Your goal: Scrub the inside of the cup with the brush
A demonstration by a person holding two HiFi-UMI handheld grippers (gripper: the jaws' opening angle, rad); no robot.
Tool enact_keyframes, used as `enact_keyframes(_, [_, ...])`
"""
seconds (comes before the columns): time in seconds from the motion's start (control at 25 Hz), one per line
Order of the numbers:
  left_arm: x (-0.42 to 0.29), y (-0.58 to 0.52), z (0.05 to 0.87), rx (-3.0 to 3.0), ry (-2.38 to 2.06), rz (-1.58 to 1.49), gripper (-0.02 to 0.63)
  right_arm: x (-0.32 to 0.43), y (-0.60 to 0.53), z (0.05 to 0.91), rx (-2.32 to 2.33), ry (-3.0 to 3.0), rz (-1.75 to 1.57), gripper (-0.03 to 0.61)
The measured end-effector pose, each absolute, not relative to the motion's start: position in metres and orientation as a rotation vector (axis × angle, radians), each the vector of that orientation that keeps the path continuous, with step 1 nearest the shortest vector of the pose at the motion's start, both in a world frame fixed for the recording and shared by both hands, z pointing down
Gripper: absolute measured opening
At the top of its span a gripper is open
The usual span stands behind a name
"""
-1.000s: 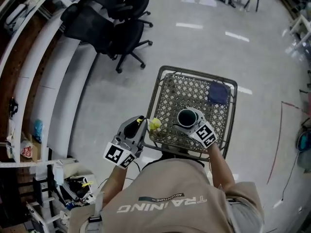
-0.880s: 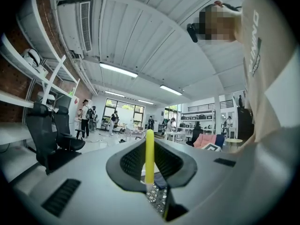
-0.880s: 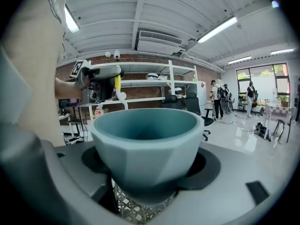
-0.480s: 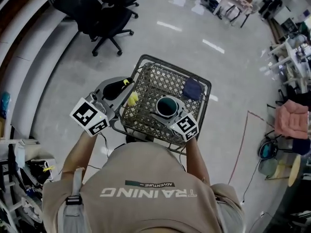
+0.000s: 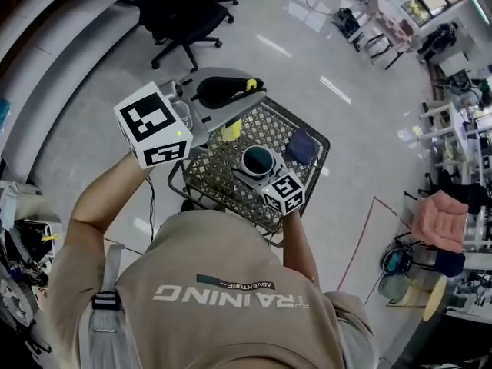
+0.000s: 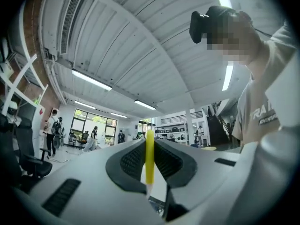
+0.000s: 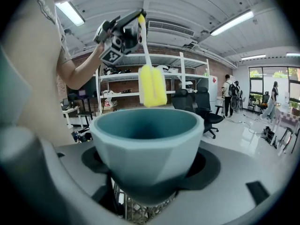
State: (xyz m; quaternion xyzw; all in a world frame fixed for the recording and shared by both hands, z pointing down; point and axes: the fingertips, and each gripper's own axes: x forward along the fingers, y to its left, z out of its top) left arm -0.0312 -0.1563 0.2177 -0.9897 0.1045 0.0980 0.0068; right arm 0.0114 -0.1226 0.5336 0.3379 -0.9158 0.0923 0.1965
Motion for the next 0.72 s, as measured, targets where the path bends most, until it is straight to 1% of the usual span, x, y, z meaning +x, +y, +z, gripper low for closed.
enact_keyframes(0.16, [-0.02, -0.134, 0.16, -3.002, 0.183, 0.422, 0.051, -0.002, -0.126, 0.531, 0.901, -2.588, 0.256, 0.402])
enact_keyframes(0.28, [-0.009, -0.126, 0.143, -2.984, 0.151, 0.458, 0.051, -0.007, -0.132, 0.515, 0.894, -2.625, 0.228, 0.402])
enact_keyframes(0.56, [0.016, -0.12, 0.15, -3.01, 0.076, 0.36, 0.051, -0.002, -0.145, 0.486, 0.877, -2.648, 0.13, 0.402])
enact_keyframes(0.72, [0.031, -0.114, 0.16, -3.033, 0.032, 0.322, 0.051, 0.006, -0.141, 0.486, 0.859, -2.62, 0.118, 0.402])
